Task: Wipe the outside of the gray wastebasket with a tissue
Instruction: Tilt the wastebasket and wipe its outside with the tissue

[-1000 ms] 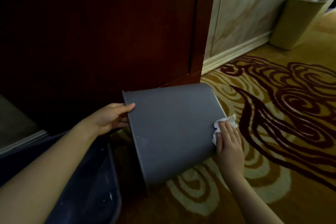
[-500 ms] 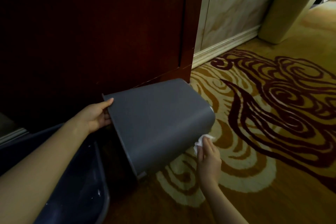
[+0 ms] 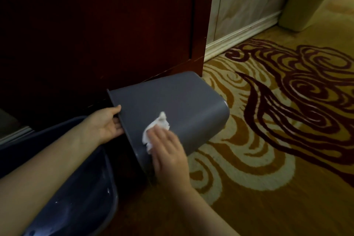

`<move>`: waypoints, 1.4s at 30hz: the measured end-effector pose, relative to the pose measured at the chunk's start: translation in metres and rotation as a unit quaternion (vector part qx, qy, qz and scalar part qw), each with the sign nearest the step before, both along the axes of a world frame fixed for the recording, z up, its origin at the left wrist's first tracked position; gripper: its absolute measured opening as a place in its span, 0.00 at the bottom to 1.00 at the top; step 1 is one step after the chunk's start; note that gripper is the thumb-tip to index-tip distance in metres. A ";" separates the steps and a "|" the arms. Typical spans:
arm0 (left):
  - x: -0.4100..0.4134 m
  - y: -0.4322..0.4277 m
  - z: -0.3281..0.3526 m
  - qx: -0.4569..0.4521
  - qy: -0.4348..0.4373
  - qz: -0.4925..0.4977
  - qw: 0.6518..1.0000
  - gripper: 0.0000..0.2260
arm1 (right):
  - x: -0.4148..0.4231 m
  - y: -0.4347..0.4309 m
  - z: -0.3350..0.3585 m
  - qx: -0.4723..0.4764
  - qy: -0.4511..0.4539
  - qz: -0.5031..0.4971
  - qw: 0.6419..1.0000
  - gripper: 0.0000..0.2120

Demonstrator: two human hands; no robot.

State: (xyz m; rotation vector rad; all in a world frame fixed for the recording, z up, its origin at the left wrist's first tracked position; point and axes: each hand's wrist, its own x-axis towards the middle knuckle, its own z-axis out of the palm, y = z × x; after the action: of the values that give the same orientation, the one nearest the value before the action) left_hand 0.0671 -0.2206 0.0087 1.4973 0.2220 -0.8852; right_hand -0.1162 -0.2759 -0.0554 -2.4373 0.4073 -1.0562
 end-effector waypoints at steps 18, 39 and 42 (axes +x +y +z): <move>0.013 0.004 0.010 -0.019 0.019 0.013 1.000 0.20 | -0.025 -0.036 -0.033 0.655 -0.068 -0.332 0.675 0.13; 0.023 -0.053 0.046 0.034 -0.168 0.052 0.984 0.09 | -0.053 -0.074 0.044 0.443 -0.133 -0.178 0.869 0.17; 0.000 -0.057 0.063 -0.006 -0.280 0.041 0.959 0.09 | -0.042 -0.081 0.061 0.410 -0.151 -0.182 0.881 0.16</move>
State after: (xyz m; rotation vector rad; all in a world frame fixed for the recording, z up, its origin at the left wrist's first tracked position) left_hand 0.0670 -0.2772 0.0719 1.6513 -0.1382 -0.3678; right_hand -0.1581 -0.3566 0.0057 -1.4458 0.9955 -1.0836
